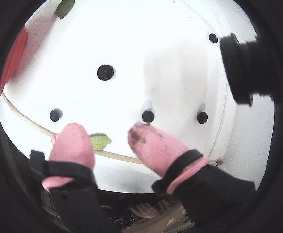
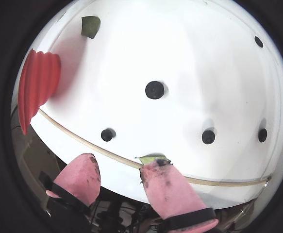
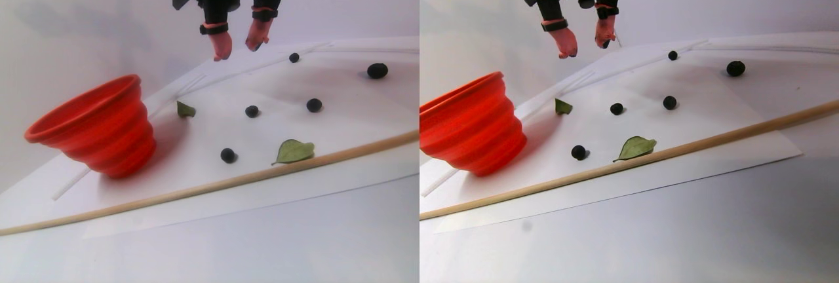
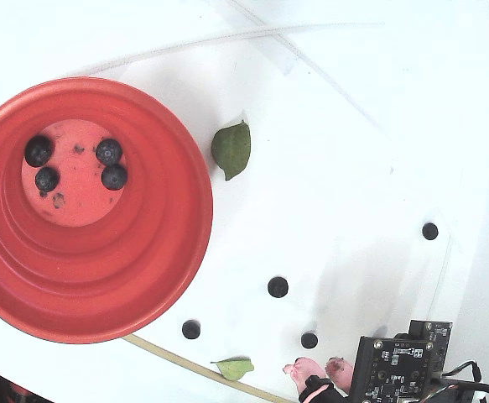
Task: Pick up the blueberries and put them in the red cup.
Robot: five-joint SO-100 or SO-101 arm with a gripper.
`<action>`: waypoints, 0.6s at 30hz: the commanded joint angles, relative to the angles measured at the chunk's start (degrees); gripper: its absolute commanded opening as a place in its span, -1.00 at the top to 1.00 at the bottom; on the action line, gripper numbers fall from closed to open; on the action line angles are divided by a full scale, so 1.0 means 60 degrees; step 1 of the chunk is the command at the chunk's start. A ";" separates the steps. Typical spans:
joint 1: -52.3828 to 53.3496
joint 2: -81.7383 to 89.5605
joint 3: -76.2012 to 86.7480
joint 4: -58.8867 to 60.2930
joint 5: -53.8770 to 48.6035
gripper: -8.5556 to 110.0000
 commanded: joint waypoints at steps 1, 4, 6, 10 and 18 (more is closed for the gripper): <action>0.0088 -0.0293 -0.0044 -0.0601 -0.0220 0.58; 0.0205 -0.0776 -0.0029 -0.1143 -0.0410 0.58; 0.0278 -0.1187 -0.0044 -0.1523 -0.0542 0.58; 0.0396 -0.1714 -0.0073 -0.2021 -0.0732 0.58; 0.0601 -0.3062 -0.0176 -0.3384 -0.1143 0.57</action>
